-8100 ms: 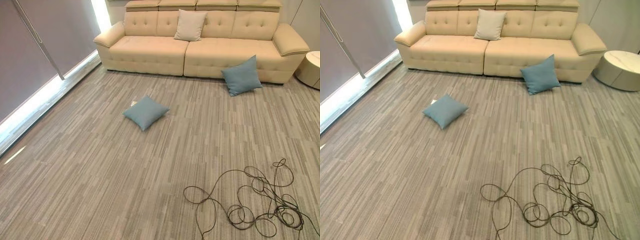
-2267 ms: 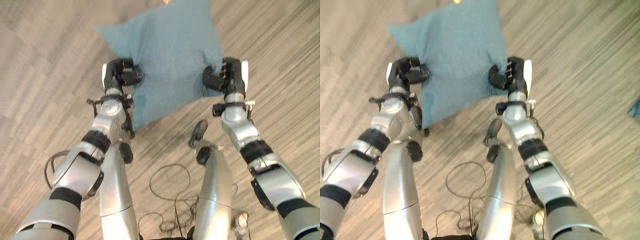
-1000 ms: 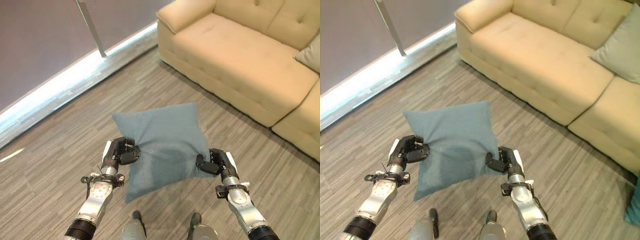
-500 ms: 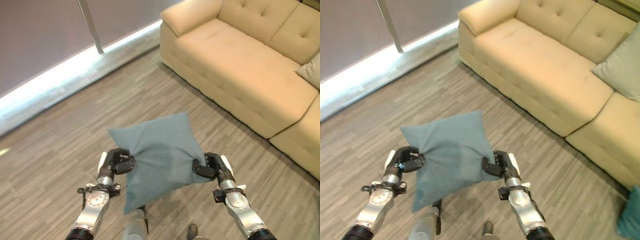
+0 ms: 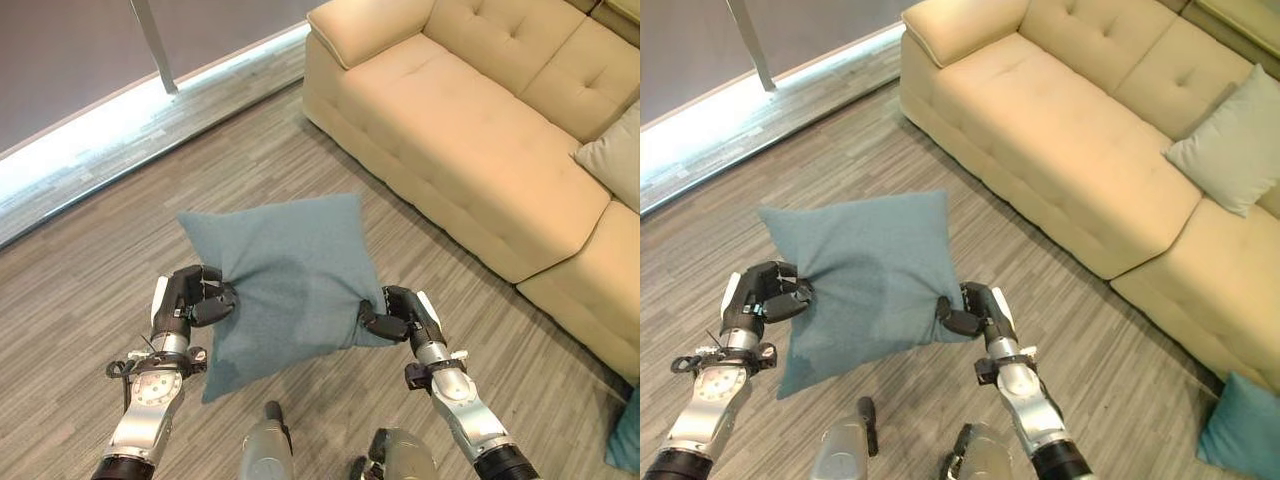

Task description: Pick up all the scattered cushions and arrange them neatly on the sofa.

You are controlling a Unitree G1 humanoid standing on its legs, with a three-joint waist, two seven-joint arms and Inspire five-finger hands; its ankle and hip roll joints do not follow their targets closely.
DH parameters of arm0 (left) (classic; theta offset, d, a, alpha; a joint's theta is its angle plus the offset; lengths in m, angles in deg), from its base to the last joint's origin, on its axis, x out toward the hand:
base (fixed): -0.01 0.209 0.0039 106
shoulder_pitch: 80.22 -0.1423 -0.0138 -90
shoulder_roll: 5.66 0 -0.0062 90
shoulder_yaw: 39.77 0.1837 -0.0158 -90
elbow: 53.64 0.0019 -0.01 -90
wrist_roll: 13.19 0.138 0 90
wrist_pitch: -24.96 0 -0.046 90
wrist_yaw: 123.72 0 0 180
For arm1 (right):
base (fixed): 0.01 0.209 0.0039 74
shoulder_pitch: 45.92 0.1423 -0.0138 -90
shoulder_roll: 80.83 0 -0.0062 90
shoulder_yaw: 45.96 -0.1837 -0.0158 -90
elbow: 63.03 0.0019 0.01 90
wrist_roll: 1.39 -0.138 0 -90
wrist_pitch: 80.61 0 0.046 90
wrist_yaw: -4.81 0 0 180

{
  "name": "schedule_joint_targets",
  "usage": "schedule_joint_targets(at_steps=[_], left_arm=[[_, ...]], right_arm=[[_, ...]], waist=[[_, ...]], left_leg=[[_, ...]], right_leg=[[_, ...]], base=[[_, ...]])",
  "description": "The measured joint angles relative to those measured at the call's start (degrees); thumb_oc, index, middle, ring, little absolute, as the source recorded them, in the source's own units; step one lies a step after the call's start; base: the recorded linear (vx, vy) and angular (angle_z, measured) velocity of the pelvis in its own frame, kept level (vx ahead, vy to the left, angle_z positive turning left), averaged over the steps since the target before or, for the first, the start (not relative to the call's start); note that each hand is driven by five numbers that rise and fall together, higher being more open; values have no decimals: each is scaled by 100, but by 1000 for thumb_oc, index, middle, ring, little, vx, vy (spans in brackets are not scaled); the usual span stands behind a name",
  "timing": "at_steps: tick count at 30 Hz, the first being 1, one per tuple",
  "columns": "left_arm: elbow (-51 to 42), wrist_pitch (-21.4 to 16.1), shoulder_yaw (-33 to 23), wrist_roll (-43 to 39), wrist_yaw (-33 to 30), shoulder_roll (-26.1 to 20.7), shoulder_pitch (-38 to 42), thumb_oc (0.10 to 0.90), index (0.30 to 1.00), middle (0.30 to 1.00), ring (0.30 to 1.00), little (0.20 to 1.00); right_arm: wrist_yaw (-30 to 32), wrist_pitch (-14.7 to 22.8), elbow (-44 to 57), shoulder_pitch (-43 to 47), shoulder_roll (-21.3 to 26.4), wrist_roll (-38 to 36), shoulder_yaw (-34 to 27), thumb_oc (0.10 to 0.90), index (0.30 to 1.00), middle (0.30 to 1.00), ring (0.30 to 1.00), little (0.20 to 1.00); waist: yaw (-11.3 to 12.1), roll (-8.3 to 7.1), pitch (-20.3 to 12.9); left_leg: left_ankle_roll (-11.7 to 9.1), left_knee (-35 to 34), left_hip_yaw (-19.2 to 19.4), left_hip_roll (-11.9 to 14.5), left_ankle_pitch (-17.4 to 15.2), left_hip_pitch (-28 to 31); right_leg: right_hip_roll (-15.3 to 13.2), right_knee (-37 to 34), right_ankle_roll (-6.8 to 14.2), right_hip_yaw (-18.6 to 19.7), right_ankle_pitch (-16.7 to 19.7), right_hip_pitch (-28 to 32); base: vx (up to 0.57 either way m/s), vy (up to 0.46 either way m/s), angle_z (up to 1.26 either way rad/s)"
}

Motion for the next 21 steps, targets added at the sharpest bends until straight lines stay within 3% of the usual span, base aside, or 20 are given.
schedule_joint_targets(at_steps=[1,3,6,7,8,10,12,13,16,19,20,21], left_arm=[[0,-1,-32,-4,3,67,-5,400,300,300,300,300],[145,-1,-28,-4,3,193,41,400,300,300,300,300],[253,0,8,4,12,252,63,400,300,300,300,300],[258,0,13,9,17,292,73,400,300,300,300,300],[324,0,64,12,17,466,58,400,300,300,300,300],[351,-1,230,10,37,568,20,400,300,300,300,300],[355,-2,272,4,169,689,17,400,300,300,300,300],[365,-1,316,2,175,705,43,400,300,300,300,300],[431,0,400,-157,239,821,24,400,300,300,300,300],[429,0,398,-342,237,845,33,400,300,300,300,300],[434,0,427,-401,220,913,-50,400,300,300,300,300],[434,0,427,-401,220,913,-50,400,300,300,300,300]], right_arm=[[-36,0,0,16,27,-7,-13,400,300,300,300,300],[-44,-12,-37,-21,61,-68,-4,400,300,300,300,300],[-47,-18,-36,-162,85,-79,16,400,300,300,300,300],[-44,-20,-37,-237,95,-85,17,400,300,300,300,300],[-45,-47,-121,-303,180,-88,26,400,300,300,300,300],[-30,-65,-237,-292,333,-91,-25,400,300,300,300,300],[-31,-61,-217,-238,561,-121,-107,400,300,300,300,300],[-31,-62,-218,-239,591,-137,-138,400,300,300,300,300],[-24,-63,-261,-221,658,-184,-228,400,300,300,300,300],[-25,-62,-246,-223,651,-201,-232,400,300,300,300,300],[-35,-64,-261,-451,628,-382,-186,400,300,300,300,300],[-35,-64,-261,-451,628,-382,-186,400,300,300,300,300]], waist=[[-11,1,-1],[-159,37,5],[-463,31,-3],[-518,-16,-23],[-499,118,-41],[-508,301,-123],[-550,367,-162],[-563,362,-159],[-579,362,-162],[-597,400,-185],[-601,533,-291],[-601,533,-291]], left_leg=[[1,-77,44,-78,34,2],[-36,-106,-113,-206,37,0],[-145,-139,-458,-270,54,17],[-291,-219,-583,-302,87,63],[-544,-381,-788,-175,160,225],[-741,-561,-965,81,408,301],[-892,-590,-1185,213,764,239],[-919,-468,-1250,228,795,159],[-1153,200,-1494,296,1088,-135],[-1188,183,-1569,373,1302,-79],[-624,-1259,-1005,176,887,370],[-624,-1259,-1005,176,887,370]], right_leg=[[32,-951,-93,-6,-94,98],[119,-2115,-180,663,31,110],[36,-2809,-96,1249,451,102],[-13,-3134,-122,1431,657,163],[177,-3235,103,1391,1084,377],[450,-3236,-97,1222,962,505],[640,-3225,-227,1053,783,548],[599,-3230,-288,1015,807,565],[672,-3264,-415,829,713,774],[793,-3381,-521,779,687,949],[636,-3279,-254,757,778,715],[636,-3279,-254,757,778,715]], base=[[128,-139,-11],[218,-175,32],[274,-197,59],[258,-189,75],[396,-326,66],[218,-244,38],[84,-218,27],[26,-156,30],[39,-78,18],[45,-20,8],[0,0,0],[15,-39,-1]])
